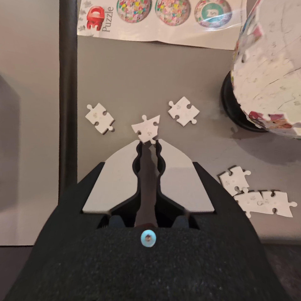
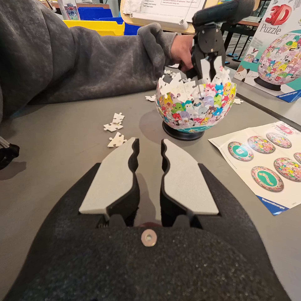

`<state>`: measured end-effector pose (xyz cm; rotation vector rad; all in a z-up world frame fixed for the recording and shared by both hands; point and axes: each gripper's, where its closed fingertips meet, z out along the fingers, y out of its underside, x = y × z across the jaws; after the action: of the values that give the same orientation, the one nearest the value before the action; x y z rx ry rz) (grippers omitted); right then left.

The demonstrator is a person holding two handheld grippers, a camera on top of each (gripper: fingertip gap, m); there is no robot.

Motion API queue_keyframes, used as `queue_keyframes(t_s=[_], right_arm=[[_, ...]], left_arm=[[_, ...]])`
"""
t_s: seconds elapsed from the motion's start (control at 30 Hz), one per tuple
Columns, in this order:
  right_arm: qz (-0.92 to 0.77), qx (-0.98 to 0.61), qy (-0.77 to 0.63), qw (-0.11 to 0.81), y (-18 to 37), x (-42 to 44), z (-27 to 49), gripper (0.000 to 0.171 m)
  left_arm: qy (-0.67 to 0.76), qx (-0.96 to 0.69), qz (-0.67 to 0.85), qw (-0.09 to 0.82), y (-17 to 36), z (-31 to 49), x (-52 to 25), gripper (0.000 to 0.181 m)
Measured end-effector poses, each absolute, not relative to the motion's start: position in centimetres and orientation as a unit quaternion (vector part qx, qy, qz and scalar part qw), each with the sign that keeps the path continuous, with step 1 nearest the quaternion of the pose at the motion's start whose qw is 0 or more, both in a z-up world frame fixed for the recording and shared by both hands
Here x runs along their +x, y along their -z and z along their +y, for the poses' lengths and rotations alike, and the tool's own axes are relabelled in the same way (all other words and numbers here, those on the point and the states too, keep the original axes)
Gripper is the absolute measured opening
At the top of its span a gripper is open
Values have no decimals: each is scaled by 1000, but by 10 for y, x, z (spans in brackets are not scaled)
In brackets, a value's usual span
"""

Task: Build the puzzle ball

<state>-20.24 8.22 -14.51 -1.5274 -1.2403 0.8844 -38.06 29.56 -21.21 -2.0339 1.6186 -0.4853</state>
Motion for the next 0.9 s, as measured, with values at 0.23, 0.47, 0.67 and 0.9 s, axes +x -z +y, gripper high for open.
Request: queue_keyframes(t_s=[0.23, 0.47, 0.67, 0.9], right_arm=[[-507, -624, -362, 473, 145, -201, 82, 25], [-511, -624, -359, 470, 147, -203, 81, 25], [-512, -626, -358, 467, 148, -203, 81, 25], [-517, -617, -353, 478, 140, -203, 84, 25]], left_arm=[[185, -677, 657, 276, 193, 272, -350, 46], [208, -665, 681, 226, 216, 266, -337, 42], [220, -664, 678, 226, 220, 263, -328, 35], [208, -691, 648, 244, 216, 269, -343, 33]])
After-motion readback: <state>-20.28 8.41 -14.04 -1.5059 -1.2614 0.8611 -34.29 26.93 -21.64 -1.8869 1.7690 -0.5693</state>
